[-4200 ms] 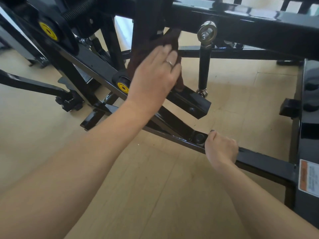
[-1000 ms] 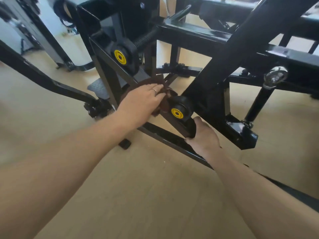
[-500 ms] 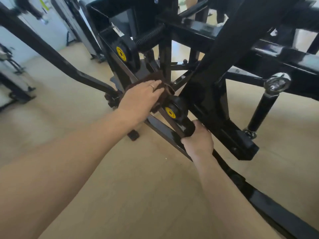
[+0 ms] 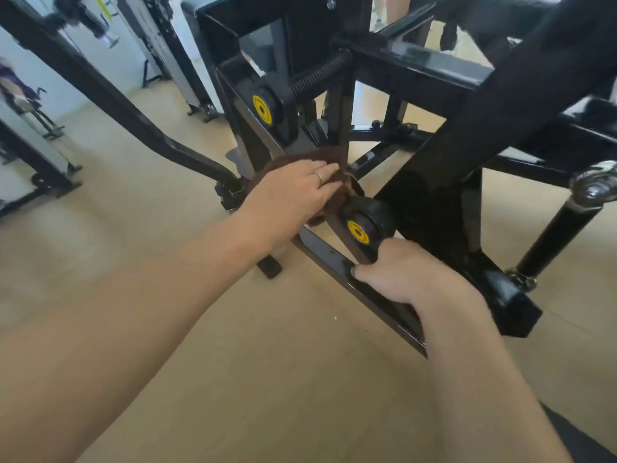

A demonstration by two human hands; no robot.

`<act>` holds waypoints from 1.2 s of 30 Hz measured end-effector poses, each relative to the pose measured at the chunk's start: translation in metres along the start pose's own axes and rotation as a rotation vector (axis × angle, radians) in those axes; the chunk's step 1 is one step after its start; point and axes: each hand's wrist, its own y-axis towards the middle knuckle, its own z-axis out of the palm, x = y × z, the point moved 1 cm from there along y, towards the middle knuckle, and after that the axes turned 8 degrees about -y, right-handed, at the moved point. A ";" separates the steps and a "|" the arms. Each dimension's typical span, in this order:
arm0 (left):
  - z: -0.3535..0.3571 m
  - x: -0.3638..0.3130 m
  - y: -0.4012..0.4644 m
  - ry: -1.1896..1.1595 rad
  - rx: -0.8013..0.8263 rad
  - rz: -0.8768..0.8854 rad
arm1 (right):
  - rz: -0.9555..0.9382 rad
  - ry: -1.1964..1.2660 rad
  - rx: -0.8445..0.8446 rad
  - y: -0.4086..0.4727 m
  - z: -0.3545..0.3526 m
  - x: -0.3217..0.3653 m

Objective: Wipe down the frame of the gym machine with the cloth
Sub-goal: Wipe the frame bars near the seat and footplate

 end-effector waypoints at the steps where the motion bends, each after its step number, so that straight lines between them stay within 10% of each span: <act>1: -0.005 0.006 0.000 0.055 -0.009 0.043 | -0.039 -0.055 0.008 -0.009 -0.008 0.004; 8: -0.050 0.082 -0.006 0.143 -0.311 0.041 | -0.270 0.100 -0.676 -0.002 -0.043 0.072; 14: -0.053 0.107 0.013 -0.237 -0.257 -0.074 | -0.109 -0.401 -0.582 0.049 -0.010 0.080; 22: -0.053 0.134 0.024 -0.973 -0.183 -0.504 | -0.118 -0.472 -0.595 0.053 -0.009 0.075; 31: -0.045 0.111 0.010 -0.181 -0.242 0.145 | -0.133 -0.530 -0.659 0.054 -0.005 0.073; 36: -0.044 0.127 0.012 -0.071 -0.218 0.209 | -0.155 -0.522 -0.676 0.055 -0.005 0.072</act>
